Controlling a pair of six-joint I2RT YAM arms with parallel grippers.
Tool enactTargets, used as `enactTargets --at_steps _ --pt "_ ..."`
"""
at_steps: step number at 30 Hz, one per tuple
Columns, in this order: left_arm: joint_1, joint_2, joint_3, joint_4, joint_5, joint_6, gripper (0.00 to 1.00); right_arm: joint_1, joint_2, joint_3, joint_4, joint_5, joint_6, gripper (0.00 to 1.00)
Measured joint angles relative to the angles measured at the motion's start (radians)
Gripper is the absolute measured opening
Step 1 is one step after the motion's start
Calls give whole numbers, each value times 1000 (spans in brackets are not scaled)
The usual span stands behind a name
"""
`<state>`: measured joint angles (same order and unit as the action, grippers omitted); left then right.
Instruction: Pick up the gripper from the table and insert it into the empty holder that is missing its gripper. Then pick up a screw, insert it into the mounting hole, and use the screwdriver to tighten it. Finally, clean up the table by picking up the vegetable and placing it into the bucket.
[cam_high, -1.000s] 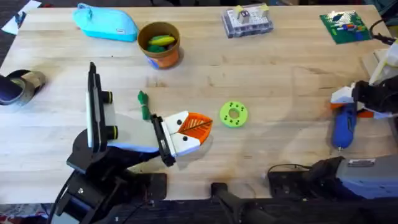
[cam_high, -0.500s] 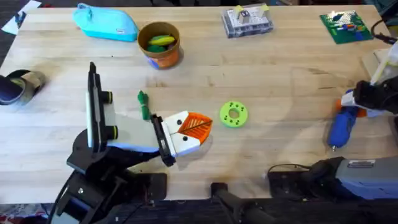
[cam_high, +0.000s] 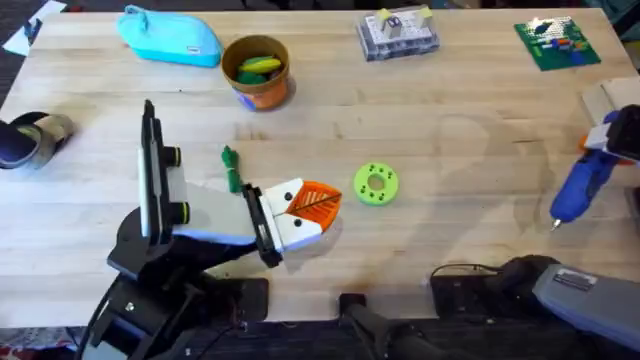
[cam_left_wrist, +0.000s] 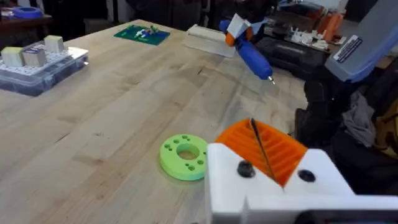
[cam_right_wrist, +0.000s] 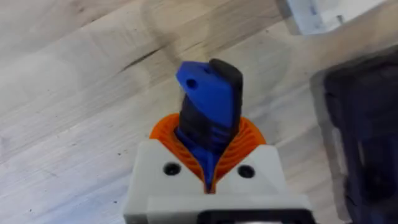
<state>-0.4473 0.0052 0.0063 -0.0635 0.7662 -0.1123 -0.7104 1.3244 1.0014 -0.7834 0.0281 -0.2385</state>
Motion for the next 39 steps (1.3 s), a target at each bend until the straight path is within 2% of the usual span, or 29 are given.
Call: enactTargets --at_steps 6,9,13,16,17,18,20,25,32,39 --pt "0 0 0 0 0 0 13 71 120 -60 64 -50 -3 25" --pt "0 0 0 0 0 0 13 165 181 -76 81 -62 -32 25" --pt "0 0 0 0 0 0 13 322 202 -78 127 -26 -65 25" --pt "0 0 0 0 0 0 13 407 213 -78 162 -7 -77 29" --pt "0 0 0 0 0 0 13 424 220 -78 166 -2 -77 60" --pt "0 0 0 0 0 0 13 435 228 -78 167 1 -76 133" --pt "0 0 0 0 0 0 13 446 245 -78 168 3 -76 314" --pt "0 0 0 0 0 0 13 446 254 -78 167 10 -53 470" --pt "0 0 0 0 0 0 13 446 254 -78 170 9 -53 493" --pt "0 0 0 0 0 0 13 446 254 -78 176 9 -52 602"
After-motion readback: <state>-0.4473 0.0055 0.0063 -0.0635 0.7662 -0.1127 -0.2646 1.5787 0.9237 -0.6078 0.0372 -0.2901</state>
